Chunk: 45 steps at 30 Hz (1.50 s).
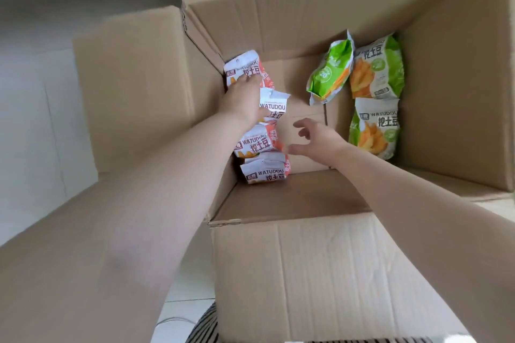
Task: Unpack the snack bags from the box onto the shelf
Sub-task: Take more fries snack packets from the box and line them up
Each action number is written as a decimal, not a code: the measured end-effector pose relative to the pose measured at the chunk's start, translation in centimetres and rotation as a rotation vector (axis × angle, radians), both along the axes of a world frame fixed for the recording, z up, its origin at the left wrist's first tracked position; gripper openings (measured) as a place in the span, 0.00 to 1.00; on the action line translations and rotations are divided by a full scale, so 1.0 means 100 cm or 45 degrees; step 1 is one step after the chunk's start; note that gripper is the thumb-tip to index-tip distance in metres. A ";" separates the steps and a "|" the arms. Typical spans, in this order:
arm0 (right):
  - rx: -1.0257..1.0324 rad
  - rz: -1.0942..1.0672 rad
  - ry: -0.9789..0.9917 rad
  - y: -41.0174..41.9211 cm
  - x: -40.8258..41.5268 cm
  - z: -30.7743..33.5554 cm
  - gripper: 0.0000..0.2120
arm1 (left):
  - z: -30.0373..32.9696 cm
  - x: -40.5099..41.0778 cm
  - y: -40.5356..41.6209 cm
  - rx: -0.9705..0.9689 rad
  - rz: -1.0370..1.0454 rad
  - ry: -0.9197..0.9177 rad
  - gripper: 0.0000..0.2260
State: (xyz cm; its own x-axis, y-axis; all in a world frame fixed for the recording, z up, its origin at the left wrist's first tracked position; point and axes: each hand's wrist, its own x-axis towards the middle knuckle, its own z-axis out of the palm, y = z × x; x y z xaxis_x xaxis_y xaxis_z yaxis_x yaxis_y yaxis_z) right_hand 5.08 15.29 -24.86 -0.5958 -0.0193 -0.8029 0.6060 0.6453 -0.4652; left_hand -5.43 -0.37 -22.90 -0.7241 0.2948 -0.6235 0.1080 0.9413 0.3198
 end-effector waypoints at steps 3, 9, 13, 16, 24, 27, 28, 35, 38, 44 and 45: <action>-0.046 -0.094 -0.015 -0.007 -0.003 -0.021 0.37 | -0.023 -0.008 0.002 -0.071 0.018 -0.032 0.34; -0.074 -0.106 -0.072 -0.028 -0.015 -0.041 0.38 | -0.033 -0.029 0.001 -0.130 0.024 0.046 0.29; -0.140 -0.127 -0.089 -0.043 -0.019 -0.052 0.38 | -0.032 -0.040 0.000 -0.055 0.072 0.069 0.25; -0.151 -0.138 -0.071 -0.048 -0.019 -0.057 0.33 | -0.028 -0.045 -0.003 0.034 0.144 0.105 0.23; -0.033 -0.315 -0.006 0.008 -0.019 -0.005 0.24 | 0.020 -0.056 -0.008 0.185 0.340 0.187 0.15; -0.148 -0.473 0.012 0.038 -0.013 0.035 0.20 | 0.050 -0.059 -0.005 0.245 0.403 0.181 0.14; -0.198 -0.528 0.016 0.046 -0.011 0.050 0.18 | 0.062 -0.060 -0.002 0.268 0.428 0.166 0.14; -0.546 -0.906 -0.080 0.080 -0.002 0.180 0.16 | 0.180 -0.048 0.016 0.451 0.759 -0.019 0.20; -0.656 -1.077 -0.052 0.086 -0.003 0.254 0.13 | 0.254 -0.039 0.018 0.530 0.975 -0.106 0.25; -0.748 -1.419 0.129 0.076 -0.018 0.407 0.26 | 0.420 -0.025 0.013 0.742 1.159 -0.202 0.20; -0.771 -1.399 0.165 0.073 -0.021 0.433 0.34 | 0.447 -0.025 0.012 0.772 1.167 -0.192 0.18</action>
